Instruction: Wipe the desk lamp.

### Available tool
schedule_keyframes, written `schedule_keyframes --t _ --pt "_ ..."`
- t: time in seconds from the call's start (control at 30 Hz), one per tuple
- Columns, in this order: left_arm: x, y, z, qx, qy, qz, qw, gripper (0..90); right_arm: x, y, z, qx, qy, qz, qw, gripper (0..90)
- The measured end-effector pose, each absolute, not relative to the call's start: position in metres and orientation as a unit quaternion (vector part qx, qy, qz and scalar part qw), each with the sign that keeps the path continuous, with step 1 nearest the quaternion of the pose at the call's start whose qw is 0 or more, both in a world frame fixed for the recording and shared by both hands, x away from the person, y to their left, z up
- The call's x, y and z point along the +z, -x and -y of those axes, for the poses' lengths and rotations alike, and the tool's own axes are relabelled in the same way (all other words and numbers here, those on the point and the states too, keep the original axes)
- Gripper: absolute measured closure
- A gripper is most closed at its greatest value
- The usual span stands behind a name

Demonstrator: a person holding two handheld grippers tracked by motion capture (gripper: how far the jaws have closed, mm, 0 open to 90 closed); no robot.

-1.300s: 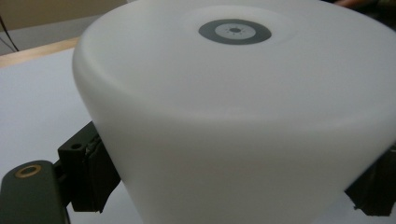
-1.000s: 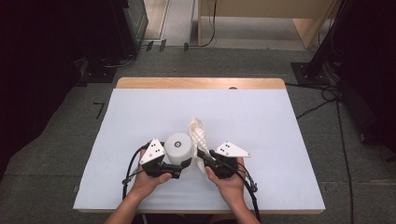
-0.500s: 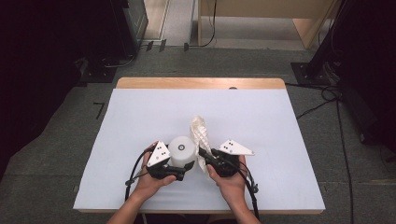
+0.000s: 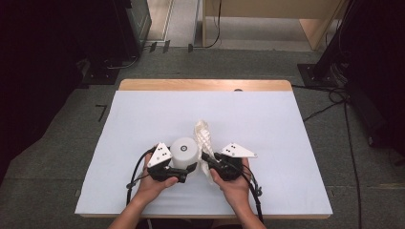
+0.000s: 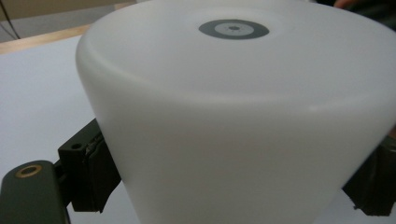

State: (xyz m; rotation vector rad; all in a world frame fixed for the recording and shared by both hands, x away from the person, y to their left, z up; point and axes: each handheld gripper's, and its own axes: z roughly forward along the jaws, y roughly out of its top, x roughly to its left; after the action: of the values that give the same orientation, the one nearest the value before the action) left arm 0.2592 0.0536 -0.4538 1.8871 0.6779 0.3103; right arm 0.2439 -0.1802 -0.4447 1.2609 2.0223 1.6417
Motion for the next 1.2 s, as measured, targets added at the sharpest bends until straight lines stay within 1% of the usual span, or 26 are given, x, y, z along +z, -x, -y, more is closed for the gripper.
schedule_keyframes --t 0.1,0.27,0.33,0.37,0.4,0.43,0.47,0.5,0.53,0.57,0.63,0.7,0.73,0.77,0.83,0.97,1.03,1.2 --pt "-0.447 -0.255 -0.052 0.136 -0.790 -0.268 0.534 9.0 -0.439 -0.243 0.186 0.573 -0.431 -0.686 0.126 79.9" --pt "-0.435 -0.258 -0.061 0.139 -0.775 -0.271 0.554 9.1 -0.457 -0.246 0.178 0.548 -0.442 -0.701 0.112 80.0" --pt "-0.436 -0.260 -0.062 0.139 -0.776 -0.276 0.551 9.1 -0.461 -0.247 0.175 0.538 -0.439 -0.711 0.112 80.3" --pt "-0.444 -0.261 -0.061 0.140 -0.782 -0.274 0.542 9.1 -0.460 -0.246 0.174 0.537 -0.440 -0.711 0.113 80.5" --pt "-0.448 -0.263 -0.060 0.135 -0.789 -0.273 0.534 9.1 -0.457 -0.246 0.173 0.530 -0.433 -0.718 0.128 80.7" --pt "-0.451 -0.266 -0.060 0.120 -0.789 -0.283 0.531 9.1 -0.454 -0.247 0.174 0.527 -0.434 -0.720 0.123 80.7" --pt "-0.453 -0.268 -0.059 0.109 -0.783 -0.292 0.538 9.1 -0.449 -0.248 0.180 0.545 -0.453 -0.701 0.079 80.8" --pt "-0.453 -0.268 -0.057 0.110 -0.784 -0.285 0.541 9.1 -0.442 -0.246 0.184 0.557 -0.455 -0.691 0.073 80.8" --pt "-0.453 -0.266 -0.053 0.124 -0.788 -0.277 0.536 9.1 -0.435 -0.243 0.183 0.539 -0.437 -0.710 0.122 80.8" --pt "-0.452 -0.265 -0.050 0.135 -0.792 -0.266 0.534 9.1 -0.432 -0.244 0.185 0.525 -0.430 -0.719 0.149 80.8" --pt "-0.454 -0.267 -0.046 0.141 -0.791 -0.265 0.532 9.0 -0.439 -0.250 0.197 0.551 -0.453 -0.691 0.117 80.8" --pt "-0.460 -0.268 -0.041 0.165 -0.799 -0.264 0.514 9.0 -0.450 -0.251 0.205 0.545 -0.461 -0.688 0.128 80.8" --pt "-0.460 -0.268 -0.041 0.165 -0.799 -0.264 0.514 9.0 -0.450 -0.251 0.205 0.545 -0.461 -0.688 0.128 80.8" --pt "-0.466 -0.267 -0.037 0.182 -0.807 -0.260 0.498 9.0 -0.456 -0.247 0.210 0.544 -0.465 -0.684 0.142 80.8" --pt "-0.470 -0.267 -0.035 0.198 -0.809 -0.261 0.489 8.9 -0.454 -0.245 0.213 0.545 -0.467 -0.679 0.153 80.8" --pt "-0.471 -0.269 -0.037 0.195 -0.808 -0.267 0.488 8.7 -0.447 -0.242 0.217 0.547 -0.454 -0.680 0.181 80.7" --pt "-0.472 -0.268 -0.039 0.198 -0.809 -0.269 0.483 8.4 -0.446 -0.243 0.222 0.551 -0.459 -0.674 0.179 80.7" --pt "-0.468 -0.266 -0.048 0.202 -0.796 -0.293 0.490 0.0 -0.446 -0.247 0.230 0.554 -0.470 -0.664 0.178 80.7"
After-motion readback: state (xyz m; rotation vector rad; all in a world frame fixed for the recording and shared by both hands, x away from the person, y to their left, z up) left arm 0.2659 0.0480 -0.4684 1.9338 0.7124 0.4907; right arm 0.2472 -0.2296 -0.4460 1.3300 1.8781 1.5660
